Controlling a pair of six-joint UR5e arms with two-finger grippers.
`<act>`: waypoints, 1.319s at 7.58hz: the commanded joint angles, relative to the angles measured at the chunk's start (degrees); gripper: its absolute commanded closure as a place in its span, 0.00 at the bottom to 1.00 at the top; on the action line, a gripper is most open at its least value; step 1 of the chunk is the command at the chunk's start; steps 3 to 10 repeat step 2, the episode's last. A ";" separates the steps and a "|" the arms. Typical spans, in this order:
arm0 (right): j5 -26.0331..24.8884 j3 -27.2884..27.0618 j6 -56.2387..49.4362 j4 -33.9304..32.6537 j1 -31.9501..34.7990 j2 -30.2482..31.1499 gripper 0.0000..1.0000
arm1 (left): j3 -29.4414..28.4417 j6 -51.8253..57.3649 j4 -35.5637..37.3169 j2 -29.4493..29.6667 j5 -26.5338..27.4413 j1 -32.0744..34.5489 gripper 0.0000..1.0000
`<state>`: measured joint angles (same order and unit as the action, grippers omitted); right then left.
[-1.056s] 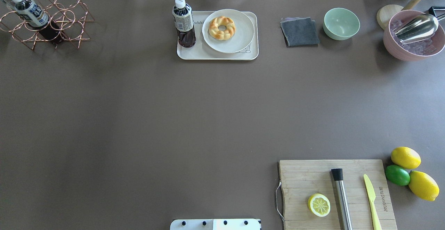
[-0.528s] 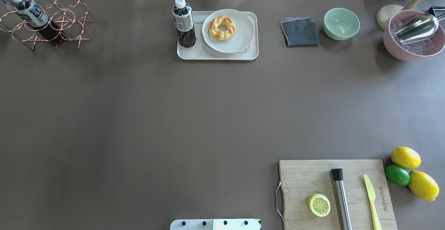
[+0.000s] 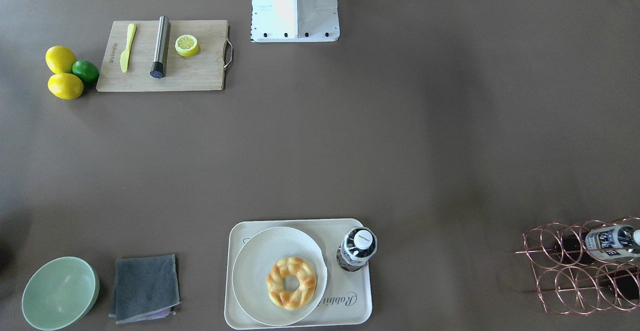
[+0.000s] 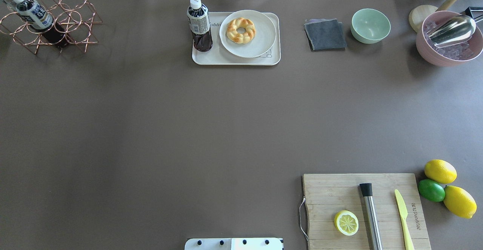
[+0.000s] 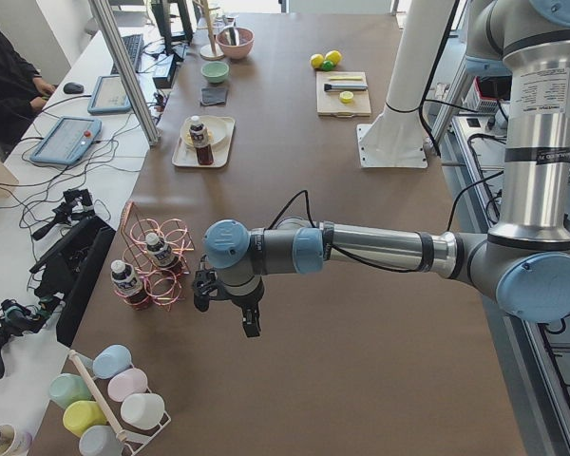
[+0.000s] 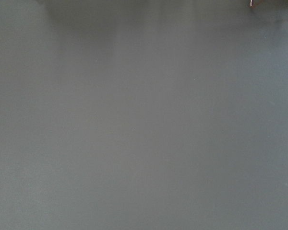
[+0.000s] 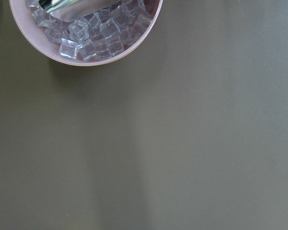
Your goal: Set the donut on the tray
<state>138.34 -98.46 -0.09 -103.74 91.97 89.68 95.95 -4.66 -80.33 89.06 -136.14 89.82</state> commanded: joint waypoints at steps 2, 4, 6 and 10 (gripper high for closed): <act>0.00 -0.24 0.00 0.91 0.40 1.19 0.00 | 0.11 0.00 0.00 -0.38 0.09 0.00 0.02; 0.00 -0.24 0.00 0.91 0.40 1.19 0.00 | 0.11 0.00 0.00 -0.38 0.09 0.00 0.02; 0.00 -0.24 0.00 0.91 0.40 1.19 0.00 | 0.11 0.00 0.00 -0.38 0.09 0.00 0.02; 0.00 -0.24 0.00 0.91 0.40 1.19 0.00 | 0.11 0.00 0.00 -0.38 0.09 0.00 0.02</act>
